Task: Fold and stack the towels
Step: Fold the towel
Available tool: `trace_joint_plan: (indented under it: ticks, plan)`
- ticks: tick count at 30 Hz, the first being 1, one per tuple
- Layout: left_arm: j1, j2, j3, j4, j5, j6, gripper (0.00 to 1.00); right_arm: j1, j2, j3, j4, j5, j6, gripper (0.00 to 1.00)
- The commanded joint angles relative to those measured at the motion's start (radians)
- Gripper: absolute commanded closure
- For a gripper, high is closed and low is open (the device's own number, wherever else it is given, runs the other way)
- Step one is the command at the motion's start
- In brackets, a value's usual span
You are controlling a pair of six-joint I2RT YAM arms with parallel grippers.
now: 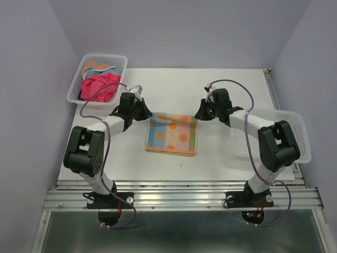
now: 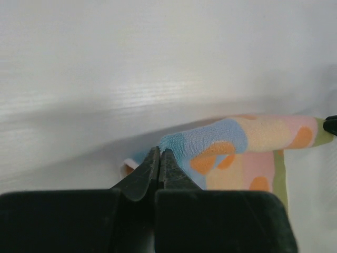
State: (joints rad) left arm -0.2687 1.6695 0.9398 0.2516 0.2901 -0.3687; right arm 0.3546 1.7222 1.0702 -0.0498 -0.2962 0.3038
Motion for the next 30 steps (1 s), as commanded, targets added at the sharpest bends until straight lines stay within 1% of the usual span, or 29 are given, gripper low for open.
trace_joint_plan:
  ticks: [1,8,10,12,17,30]
  plan:
    - [-0.001,-0.131,-0.104,0.089,0.023,-0.032,1.0,0.026,-0.094,-0.091,0.076,-0.018,0.032,0.99]
    - [-0.01,-0.263,-0.287,0.129,0.043,-0.091,1.0,0.072,-0.237,-0.231,0.088,-0.037,0.084,0.99]
    - [-0.012,-0.33,-0.324,0.132,0.032,-0.105,1.0,0.079,-0.275,-0.256,0.084,-0.043,0.09,0.99]
    - [-0.014,-0.399,-0.377,0.132,0.023,-0.114,1.0,0.093,-0.306,-0.291,0.08,-0.044,0.104,0.99]
    - [-0.018,-0.502,-0.472,0.137,0.017,-0.141,1.0,0.129,-0.349,-0.357,0.096,-0.054,0.133,0.99]
    - [-0.026,-0.542,-0.581,0.15,0.027,-0.196,1.0,0.15,-0.391,-0.42,0.093,-0.04,0.155,0.99]
